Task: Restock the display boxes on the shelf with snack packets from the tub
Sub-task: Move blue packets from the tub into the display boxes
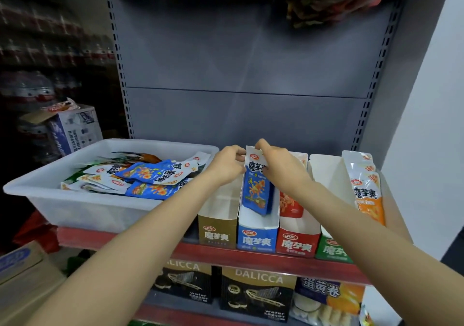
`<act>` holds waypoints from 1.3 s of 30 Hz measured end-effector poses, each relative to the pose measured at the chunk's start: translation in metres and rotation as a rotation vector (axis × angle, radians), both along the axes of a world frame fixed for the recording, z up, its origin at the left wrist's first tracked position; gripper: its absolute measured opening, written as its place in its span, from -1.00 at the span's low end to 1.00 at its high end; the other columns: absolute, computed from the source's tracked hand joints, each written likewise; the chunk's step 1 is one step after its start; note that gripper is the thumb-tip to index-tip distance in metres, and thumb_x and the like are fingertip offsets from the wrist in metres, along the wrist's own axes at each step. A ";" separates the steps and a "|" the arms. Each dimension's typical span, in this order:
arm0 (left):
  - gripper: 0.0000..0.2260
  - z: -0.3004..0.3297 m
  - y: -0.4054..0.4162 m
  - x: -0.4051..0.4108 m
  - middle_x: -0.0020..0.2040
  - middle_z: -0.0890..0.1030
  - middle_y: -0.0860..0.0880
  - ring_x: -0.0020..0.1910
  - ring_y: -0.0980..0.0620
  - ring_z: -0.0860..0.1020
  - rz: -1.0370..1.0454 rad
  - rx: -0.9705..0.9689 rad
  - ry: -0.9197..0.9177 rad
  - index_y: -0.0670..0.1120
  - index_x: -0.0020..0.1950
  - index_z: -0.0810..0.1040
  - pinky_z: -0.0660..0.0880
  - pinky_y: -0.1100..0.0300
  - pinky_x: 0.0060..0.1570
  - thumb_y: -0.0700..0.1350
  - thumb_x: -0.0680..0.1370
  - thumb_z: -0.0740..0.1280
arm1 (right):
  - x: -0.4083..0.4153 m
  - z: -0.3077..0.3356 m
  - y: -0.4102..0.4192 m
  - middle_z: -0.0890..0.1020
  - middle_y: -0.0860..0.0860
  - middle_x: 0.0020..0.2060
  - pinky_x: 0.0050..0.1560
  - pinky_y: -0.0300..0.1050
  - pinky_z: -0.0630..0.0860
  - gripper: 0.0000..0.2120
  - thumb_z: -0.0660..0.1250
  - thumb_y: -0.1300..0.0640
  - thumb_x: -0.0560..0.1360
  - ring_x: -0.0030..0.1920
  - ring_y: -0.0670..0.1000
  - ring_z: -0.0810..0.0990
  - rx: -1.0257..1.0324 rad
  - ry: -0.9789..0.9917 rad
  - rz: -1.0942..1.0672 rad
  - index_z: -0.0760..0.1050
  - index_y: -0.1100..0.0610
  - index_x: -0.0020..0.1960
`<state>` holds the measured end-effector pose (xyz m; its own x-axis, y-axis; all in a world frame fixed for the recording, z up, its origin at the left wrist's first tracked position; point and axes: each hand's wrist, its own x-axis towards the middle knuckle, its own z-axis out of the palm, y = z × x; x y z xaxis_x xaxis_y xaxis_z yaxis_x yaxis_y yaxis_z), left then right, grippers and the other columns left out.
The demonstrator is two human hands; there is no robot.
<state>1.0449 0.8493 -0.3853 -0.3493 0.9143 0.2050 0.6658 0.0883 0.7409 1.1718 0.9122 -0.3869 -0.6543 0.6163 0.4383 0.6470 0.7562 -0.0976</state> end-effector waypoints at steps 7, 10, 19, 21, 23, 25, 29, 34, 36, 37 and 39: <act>-0.59 -0.002 0.002 0.001 0.24 0.52 -0.09 0.21 -0.02 0.48 0.026 -0.004 0.005 -0.16 0.38 0.37 0.43 0.20 0.06 -0.31 0.54 0.28 | -0.002 0.005 0.012 0.54 0.09 0.08 -0.16 -0.13 0.32 -0.73 0.22 0.32 0.52 0.13 0.09 0.45 0.163 0.046 -0.078 0.45 0.16 0.20; -0.60 -0.002 0.000 0.003 0.24 0.53 -0.09 0.21 -0.01 0.48 0.033 0.004 0.014 -0.17 0.39 0.36 0.40 0.24 0.02 -0.30 0.55 0.28 | -0.002 0.006 0.021 0.59 0.10 0.08 -0.04 -0.04 0.44 -0.72 0.20 0.33 0.51 0.12 0.10 0.47 -0.009 0.154 -0.074 0.51 0.13 0.17; -0.70 0.005 -0.044 -0.014 0.20 0.51 -0.03 0.14 0.06 0.47 0.101 0.244 0.351 -0.09 0.26 0.47 0.31 0.35 0.03 -0.26 0.55 0.22 | -0.017 -0.001 -0.016 0.46 0.04 0.18 0.10 -0.08 0.41 -0.68 0.26 0.18 0.54 0.21 0.06 0.39 0.071 0.223 0.106 0.43 0.08 0.29; -0.72 0.004 -0.062 -0.032 0.21 0.48 -0.01 0.19 0.03 0.43 0.164 0.223 0.431 -0.08 0.25 0.48 0.33 0.28 0.08 -0.23 0.56 0.21 | -0.032 -0.003 -0.031 0.45 0.03 0.21 0.13 -0.09 0.41 -0.68 0.24 0.13 0.56 0.22 0.03 0.41 0.000 0.150 0.209 0.41 0.06 0.31; -0.73 0.004 -0.079 -0.055 0.25 0.50 -0.04 0.22 -0.04 0.45 0.239 0.100 0.475 -0.08 0.25 0.50 0.42 0.11 0.14 -0.18 0.56 0.25 | -0.051 -0.003 -0.044 0.43 0.04 0.25 0.20 -0.09 0.37 -0.65 0.24 0.11 0.56 0.27 0.04 0.39 -0.080 0.089 0.299 0.40 0.07 0.34; -0.71 0.004 -0.095 -0.077 0.26 0.52 -0.11 0.19 -0.10 0.50 0.295 -0.044 0.440 -0.11 0.27 0.50 0.47 0.06 0.13 -0.14 0.54 0.28 | -0.070 -0.002 -0.054 0.43 0.07 0.28 0.25 -0.10 0.32 -0.61 0.24 0.10 0.56 0.31 0.05 0.37 -0.135 0.034 0.350 0.37 0.10 0.38; -0.68 -0.001 -0.120 -0.103 0.25 0.53 -0.15 0.22 -0.12 0.48 0.264 -0.240 0.519 -0.18 0.29 0.47 0.36 0.14 0.13 -0.10 0.57 0.27 | -0.104 -0.004 -0.063 0.55 0.18 0.21 0.10 -0.04 0.43 -0.59 0.21 -0.02 0.58 0.20 0.17 0.49 -0.239 -0.090 0.329 0.40 0.13 0.36; -0.62 -0.010 -0.127 -0.119 0.27 0.49 -0.11 0.25 -0.12 0.43 0.232 -0.290 0.476 -0.08 0.36 0.41 0.38 0.07 0.20 0.00 0.57 0.28 | -0.130 -0.001 -0.069 0.59 0.14 0.12 0.08 -0.05 0.46 -0.51 0.40 -0.05 0.45 0.19 0.13 0.50 -0.368 -0.053 0.234 0.45 0.13 0.30; -0.59 -0.012 -0.126 -0.122 0.28 0.47 -0.08 0.25 -0.13 0.41 0.232 -0.285 0.468 -0.03 0.37 0.39 0.38 0.05 0.20 0.02 0.54 0.31 | -0.135 0.001 -0.070 0.57 0.12 0.18 0.15 -0.13 0.43 -0.44 0.46 0.03 0.41 0.23 0.09 0.49 -0.450 0.013 0.222 0.42 0.15 0.35; -0.57 -0.013 -0.126 -0.123 0.28 0.46 -0.08 0.26 -0.13 0.40 0.235 -0.278 0.458 -0.03 0.37 0.38 0.37 0.05 0.20 0.03 0.53 0.33 | -0.137 0.001 -0.071 0.57 0.11 0.18 0.10 -0.25 0.42 -0.46 0.47 0.08 0.41 0.22 0.08 0.49 -0.475 0.047 0.219 0.44 0.15 0.33; -0.51 -0.013 -0.126 -0.122 0.31 0.42 -0.09 0.29 -0.12 0.36 0.250 -0.225 0.434 -0.03 0.40 0.35 0.34 0.05 0.24 0.02 0.51 0.36 | -0.137 0.005 -0.073 0.58 0.10 0.03 -0.18 -0.54 0.33 -0.60 0.45 0.17 0.42 0.07 0.06 0.51 -0.475 0.145 0.226 0.52 0.18 0.24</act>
<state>0.9227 0.7235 -0.3983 -0.4880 0.8523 0.1880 0.8448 0.4071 0.3472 1.0344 0.8396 -0.3822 -0.7471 0.6193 0.2414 0.4276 0.7259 -0.5388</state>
